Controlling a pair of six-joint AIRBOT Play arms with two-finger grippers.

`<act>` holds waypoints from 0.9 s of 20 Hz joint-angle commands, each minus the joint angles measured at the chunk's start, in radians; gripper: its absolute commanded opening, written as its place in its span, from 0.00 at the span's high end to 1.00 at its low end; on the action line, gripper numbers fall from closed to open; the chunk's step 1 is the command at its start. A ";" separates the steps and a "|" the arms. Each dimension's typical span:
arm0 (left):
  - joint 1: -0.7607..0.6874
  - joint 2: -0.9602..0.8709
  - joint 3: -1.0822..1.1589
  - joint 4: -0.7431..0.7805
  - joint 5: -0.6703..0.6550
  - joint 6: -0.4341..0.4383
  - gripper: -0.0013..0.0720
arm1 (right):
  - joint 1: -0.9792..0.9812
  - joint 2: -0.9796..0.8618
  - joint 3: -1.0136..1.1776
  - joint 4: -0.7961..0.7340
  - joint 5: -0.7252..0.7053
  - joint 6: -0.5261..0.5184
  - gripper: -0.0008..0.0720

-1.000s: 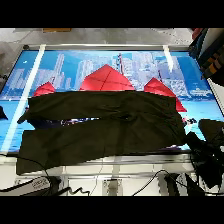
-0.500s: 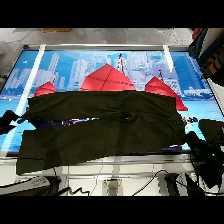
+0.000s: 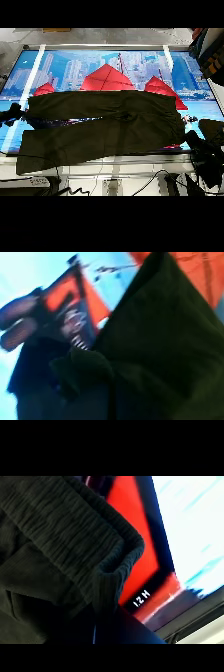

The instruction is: Fold the clothes and pants, and hang the long-sleeved shirts on hangers.

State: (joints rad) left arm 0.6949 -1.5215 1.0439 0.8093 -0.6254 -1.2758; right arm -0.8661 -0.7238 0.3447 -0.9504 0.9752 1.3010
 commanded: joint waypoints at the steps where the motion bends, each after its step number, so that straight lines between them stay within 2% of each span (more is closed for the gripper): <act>1: -0.091 -0.008 0.079 -0.018 0.069 0.064 0.97 | 0.001 0.001 0.000 0.015 0.001 0.000 0.94; 5: -0.166 -0.008 0.344 0.009 -0.008 0.069 0.97 | 0.001 0.001 0.000 0.015 0.000 0.000 0.94; 8: -0.172 0.035 0.470 0.231 -0.179 0.143 0.97 | 0.001 0.001 0.000 0.014 0.000 0.000 0.94; 10: -0.167 0.088 0.384 0.459 -0.227 0.169 0.97 | 0.001 0.001 0.000 0.014 0.000 0.000 0.94; 12: -0.136 0.118 0.192 0.605 -0.216 0.169 0.97 | 0.001 0.001 0.000 0.011 0.000 0.000 0.94; 15: -0.064 0.103 -0.037 0.620 -0.171 0.165 0.97 | 0.001 0.001 0.000 0.011 0.000 0.000 0.94; 18: -0.033 0.072 -0.091 0.620 -0.153 0.165 0.97 | 0.000 0.001 0.000 0.012 0.000 0.000 0.94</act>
State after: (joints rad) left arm 0.6277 -1.4342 1.0435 1.3727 -0.7933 -1.1160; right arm -0.8661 -0.7238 0.3450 -0.9379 0.9752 1.3006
